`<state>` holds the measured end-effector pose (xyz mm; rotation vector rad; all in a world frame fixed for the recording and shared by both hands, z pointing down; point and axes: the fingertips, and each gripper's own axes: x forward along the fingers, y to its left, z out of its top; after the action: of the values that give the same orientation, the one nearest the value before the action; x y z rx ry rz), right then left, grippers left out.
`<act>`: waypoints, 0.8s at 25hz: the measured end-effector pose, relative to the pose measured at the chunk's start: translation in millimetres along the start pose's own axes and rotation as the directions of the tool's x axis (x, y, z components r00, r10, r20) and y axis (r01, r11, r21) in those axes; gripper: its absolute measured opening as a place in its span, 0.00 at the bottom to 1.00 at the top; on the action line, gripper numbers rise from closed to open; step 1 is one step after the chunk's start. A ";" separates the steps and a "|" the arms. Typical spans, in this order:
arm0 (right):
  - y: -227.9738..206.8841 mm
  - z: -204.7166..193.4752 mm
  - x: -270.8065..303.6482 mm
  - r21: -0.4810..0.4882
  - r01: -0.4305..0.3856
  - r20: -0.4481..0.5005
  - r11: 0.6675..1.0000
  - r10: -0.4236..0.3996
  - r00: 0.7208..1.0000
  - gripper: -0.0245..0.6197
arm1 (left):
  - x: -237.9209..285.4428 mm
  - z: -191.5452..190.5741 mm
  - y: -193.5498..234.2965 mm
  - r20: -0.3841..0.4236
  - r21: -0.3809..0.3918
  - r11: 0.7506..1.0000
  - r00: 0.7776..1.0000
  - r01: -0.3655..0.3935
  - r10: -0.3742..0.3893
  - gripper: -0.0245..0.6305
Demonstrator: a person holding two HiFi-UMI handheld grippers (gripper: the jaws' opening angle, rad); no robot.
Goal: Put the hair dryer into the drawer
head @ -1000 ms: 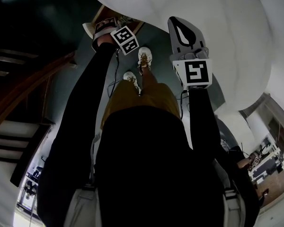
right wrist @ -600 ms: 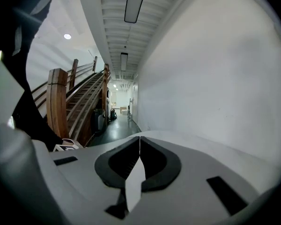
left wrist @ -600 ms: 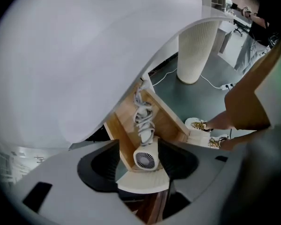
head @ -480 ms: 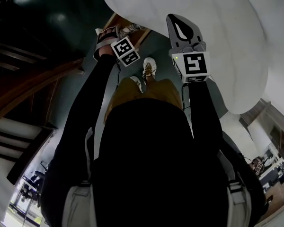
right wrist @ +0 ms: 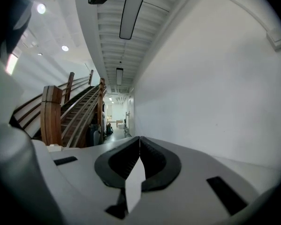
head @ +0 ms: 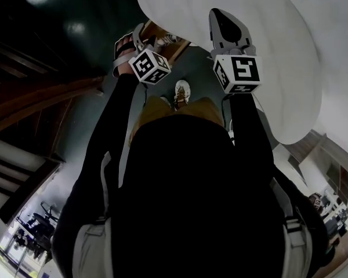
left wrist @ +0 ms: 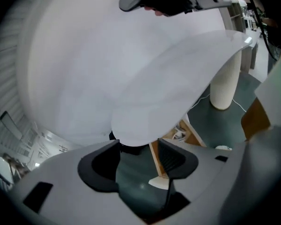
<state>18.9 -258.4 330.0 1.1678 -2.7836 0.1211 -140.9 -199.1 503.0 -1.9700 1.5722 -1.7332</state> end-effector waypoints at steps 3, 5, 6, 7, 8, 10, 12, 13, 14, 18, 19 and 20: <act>3.5 11.3 0.2 -0.009 0.000 0.020 1.000 0.000 1.000 0.08 | -15.0 9.2 17.4 0.063 -0.122 0.993 0.998 0.007 0.001 0.45; 6.1 17.8 -1.2 -0.003 -0.002 0.033 1.000 0.002 0.999 0.08 | -26.1 16.3 27.2 0.103 -0.190 0.982 0.995 0.009 0.011 0.45; 7.2 21.0 -2.0 0.001 -0.003 0.040 1.000 0.003 0.999 0.08 | -32.0 19.9 31.9 0.122 -0.213 0.977 0.992 0.006 0.021 0.45; 8.0 24.3 -2.9 0.002 -0.003 0.047 1.000 0.003 0.999 0.08 | -38.2 23.8 36.3 0.140 -0.235 0.972 0.990 0.002 0.032 0.45; 8.5 27.6 -3.7 0.001 -0.003 0.054 1.000 0.003 0.999 0.08 | -44.5 27.8 40.7 0.160 -0.257 0.966 0.986 0.000 0.043 0.45; 9.3 34.5 -4.7 -0.006 -0.004 0.069 1.000 0.004 0.998 0.08 | -57.0 36.4 50.3 0.207 -0.319 0.948 0.976 0.009 0.060 0.45; 10.5 40.7 -4.4 -0.012 -0.004 0.082 1.000 0.005 0.997 0.08 | -70.0 45.5 62.7 0.262 -0.390 0.921 0.961 0.027 0.083 0.45; 11.4 43.3 -4.0 -0.011 -0.005 0.087 1.000 0.006 0.996 0.08 | -77.3 49.8 70.5 0.290 -0.423 0.906 0.951 0.030 0.104 0.45; 12.6 45.5 -3.5 -0.004 -0.008 0.090 1.000 0.008 0.996 0.08 | -85.1 53.5 79.4 0.317 -0.457 0.889 0.939 0.028 0.133 0.45; 19.9 55.3 -2.0 0.021 -0.025 0.107 0.999 0.023 0.994 0.08 | -118.9 61.0 114.9 0.401 -0.554 0.832 0.877 0.004 0.263 0.44; 22.0 57.9 -2.2 0.013 -0.028 0.112 1.000 0.026 0.993 0.08 | -126.7 62.9 122.3 0.419 -0.565 0.825 0.861 0.000 0.287 0.44; 24.0 60.2 -2.2 0.006 -0.030 0.116 1.000 0.030 0.993 0.08 | -134.3 64.8 129.7 0.436 -0.576 0.818 0.847 0.002 0.305 0.44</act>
<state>-1.5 -247.2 269.4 1.1711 -2.9043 0.0686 -148.0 -199.2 305.5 -2.1795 2.0827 -0.6029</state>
